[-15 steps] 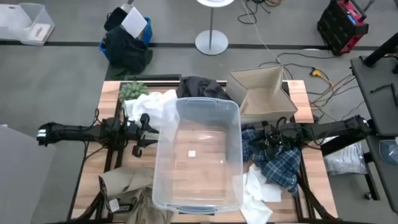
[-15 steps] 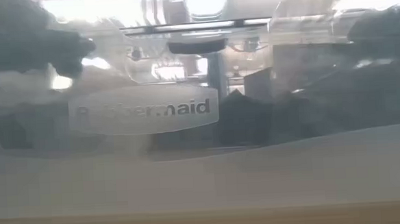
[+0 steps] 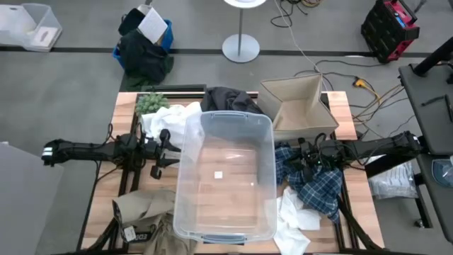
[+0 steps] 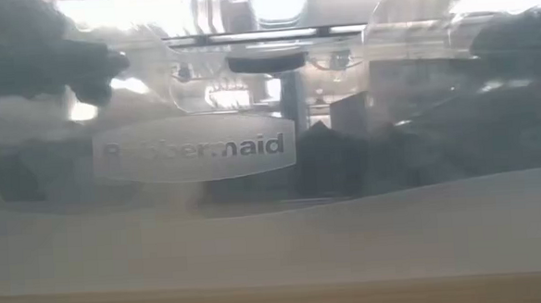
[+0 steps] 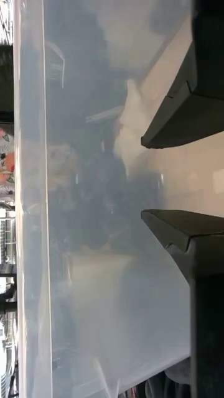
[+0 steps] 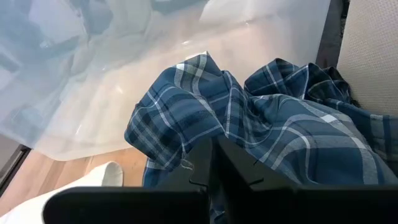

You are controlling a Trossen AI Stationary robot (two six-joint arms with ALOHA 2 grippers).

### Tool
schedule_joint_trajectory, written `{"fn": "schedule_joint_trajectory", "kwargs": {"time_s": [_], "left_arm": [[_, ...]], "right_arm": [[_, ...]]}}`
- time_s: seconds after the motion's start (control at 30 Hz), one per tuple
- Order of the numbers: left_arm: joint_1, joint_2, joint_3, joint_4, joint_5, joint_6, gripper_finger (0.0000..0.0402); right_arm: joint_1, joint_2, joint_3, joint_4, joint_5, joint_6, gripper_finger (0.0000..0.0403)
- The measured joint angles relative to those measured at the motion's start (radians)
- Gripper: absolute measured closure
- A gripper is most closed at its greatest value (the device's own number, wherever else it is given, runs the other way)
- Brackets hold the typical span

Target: Sort clothes

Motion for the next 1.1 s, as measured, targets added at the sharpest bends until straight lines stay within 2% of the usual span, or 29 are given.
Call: {"fn": "schedule_joint_trajectory", "kwargs": {"time_s": [0.67,0.87,1.1], "left_arm": [[0.000,0.000,0.000,0.000,0.000,0.000,0.0251],[0.000,0.000,0.000,0.000,0.000,0.000,0.0251],[0.000,0.000,0.000,0.000,0.000,0.000,0.0251]], "right_arm": [[0.000,0.000,0.000,0.000,0.000,-0.002,0.0390],[0.000,0.000,0.000,0.009,0.001,-0.092,0.0390],[0.000,-0.001,0.000,0.020,0.001,-0.067,0.0390]]}}
